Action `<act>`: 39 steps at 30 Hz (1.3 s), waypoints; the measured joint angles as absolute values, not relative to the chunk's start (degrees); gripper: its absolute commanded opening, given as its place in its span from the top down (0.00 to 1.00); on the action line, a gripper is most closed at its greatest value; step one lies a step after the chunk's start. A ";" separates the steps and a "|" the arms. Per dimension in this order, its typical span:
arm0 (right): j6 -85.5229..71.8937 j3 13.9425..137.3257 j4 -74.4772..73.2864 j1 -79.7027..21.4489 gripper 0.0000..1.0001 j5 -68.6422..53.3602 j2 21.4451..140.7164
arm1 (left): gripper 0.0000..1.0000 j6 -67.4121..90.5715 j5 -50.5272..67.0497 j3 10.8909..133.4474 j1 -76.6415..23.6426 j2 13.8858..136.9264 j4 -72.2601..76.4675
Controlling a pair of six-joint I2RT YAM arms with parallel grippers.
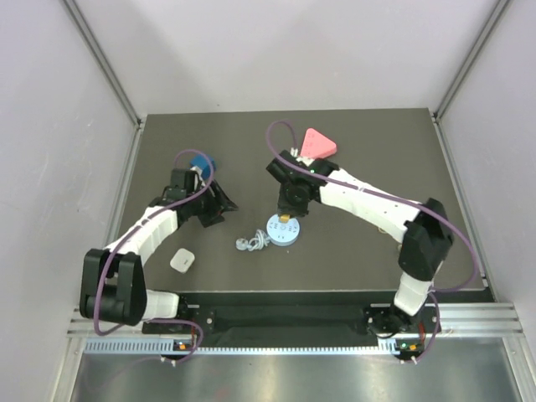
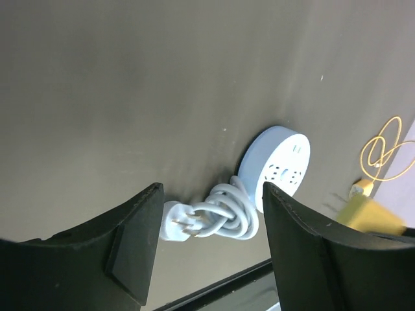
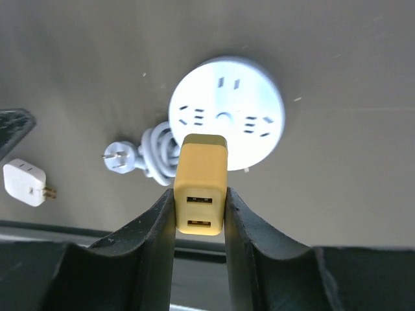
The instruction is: Insert the plug
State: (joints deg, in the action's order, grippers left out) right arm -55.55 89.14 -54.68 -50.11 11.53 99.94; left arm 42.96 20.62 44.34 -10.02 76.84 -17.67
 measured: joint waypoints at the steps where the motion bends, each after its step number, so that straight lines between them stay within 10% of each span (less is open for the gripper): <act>1: -56.29 90.19 -54.78 -50.37 1.00 10.85 101.30 | 0.34 42.09 21.45 44.16 -8.60 76.23 -18.28; 39: -56.05 98.83 -58.22 -48.21 1.00 3.31 114.61 | 0.36 33.54 23.59 42.54 -3.46 66.11 -26.92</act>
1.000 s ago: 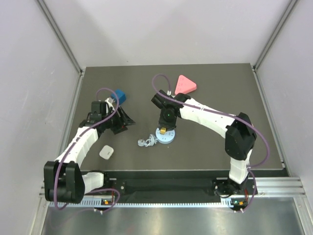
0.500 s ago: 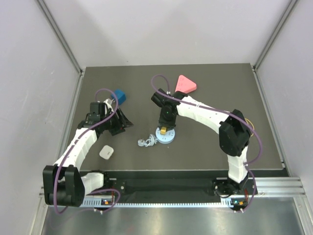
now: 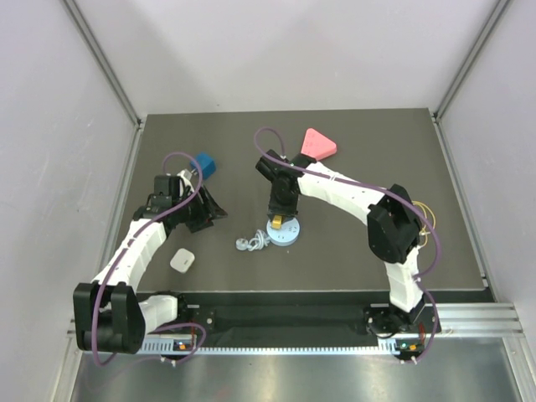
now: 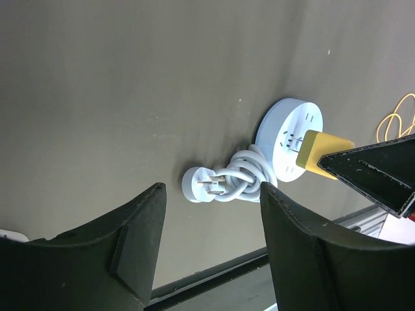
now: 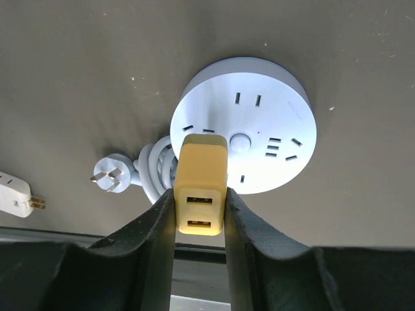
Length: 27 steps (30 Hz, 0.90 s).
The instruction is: Insert the plug
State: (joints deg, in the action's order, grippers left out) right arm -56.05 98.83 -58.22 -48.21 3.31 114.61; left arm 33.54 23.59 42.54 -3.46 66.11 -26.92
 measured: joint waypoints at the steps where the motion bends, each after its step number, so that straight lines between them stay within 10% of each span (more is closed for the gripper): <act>1: -55.92 98.83 -58.22 -48.21 1.00 3.31 114.78 | 0.36 33.52 23.49 42.54 -3.46 66.11 -26.98; 27: -53.76 99.13 -58.15 -47.18 1.00 2.28 115.70 | 0.36 33.52 23.03 42.54 -3.46 65.95 -27.11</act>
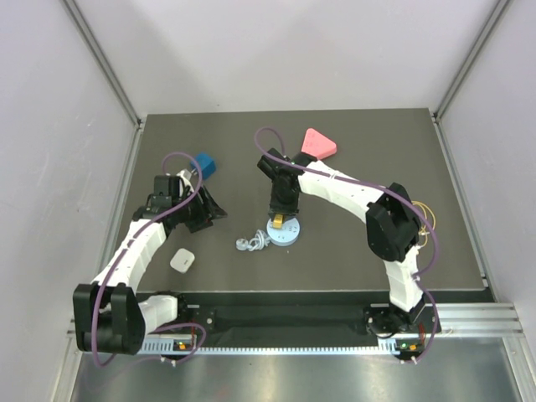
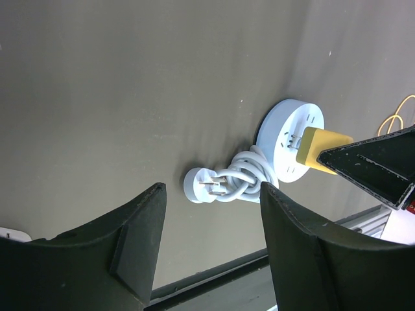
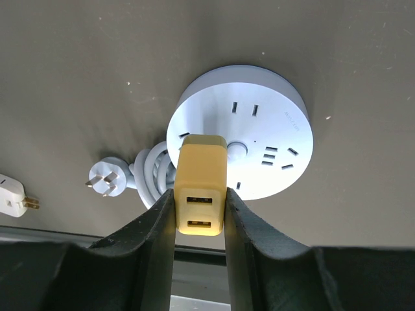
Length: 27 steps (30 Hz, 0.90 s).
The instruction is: Insert the plug
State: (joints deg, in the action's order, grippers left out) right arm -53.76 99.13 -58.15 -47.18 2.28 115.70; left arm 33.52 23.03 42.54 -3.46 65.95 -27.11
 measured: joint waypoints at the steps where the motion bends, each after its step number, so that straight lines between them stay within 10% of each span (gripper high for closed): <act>1: -53.76 99.13 -58.13 -47.11 1.00 2.22 115.72 | 0.36 33.50 23.03 42.54 -3.46 65.84 -27.14; 27: -57.47 98.30 -57.45 -48.25 1.00 3.20 117.40 | 0.36 33.54 22.98 42.52 -3.46 65.10 -27.11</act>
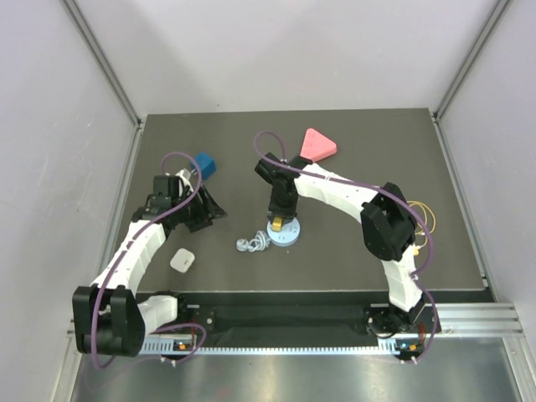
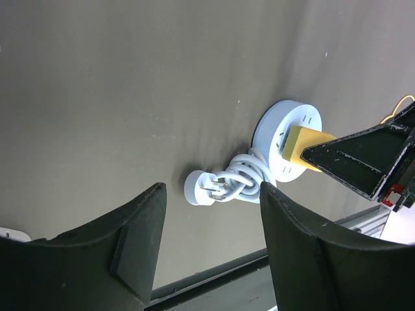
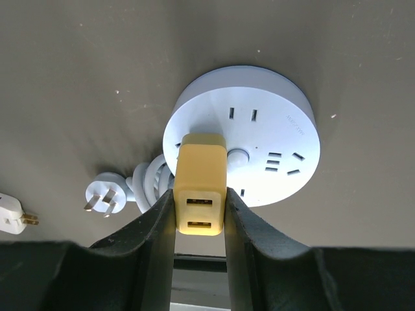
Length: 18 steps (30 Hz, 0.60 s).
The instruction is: Insert the plug
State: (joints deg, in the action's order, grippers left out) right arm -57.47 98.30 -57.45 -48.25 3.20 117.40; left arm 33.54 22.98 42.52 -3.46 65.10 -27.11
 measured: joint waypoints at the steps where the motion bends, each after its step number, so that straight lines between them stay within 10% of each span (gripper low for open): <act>1: -57.56 98.30 -57.45 -48.29 1.00 3.38 117.40 | 0.36 33.56 23.07 42.52 -3.46 65.10 -27.14; 18: -58.13 99.48 -58.24 -49.89 1.00 6.15 119.35 | 0.36 33.91 23.05 42.52 -3.46 65.10 -27.14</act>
State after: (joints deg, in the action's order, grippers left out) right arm -58.13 99.48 -58.24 -49.89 6.15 119.35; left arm 33.91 23.05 42.52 -3.46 65.10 -27.14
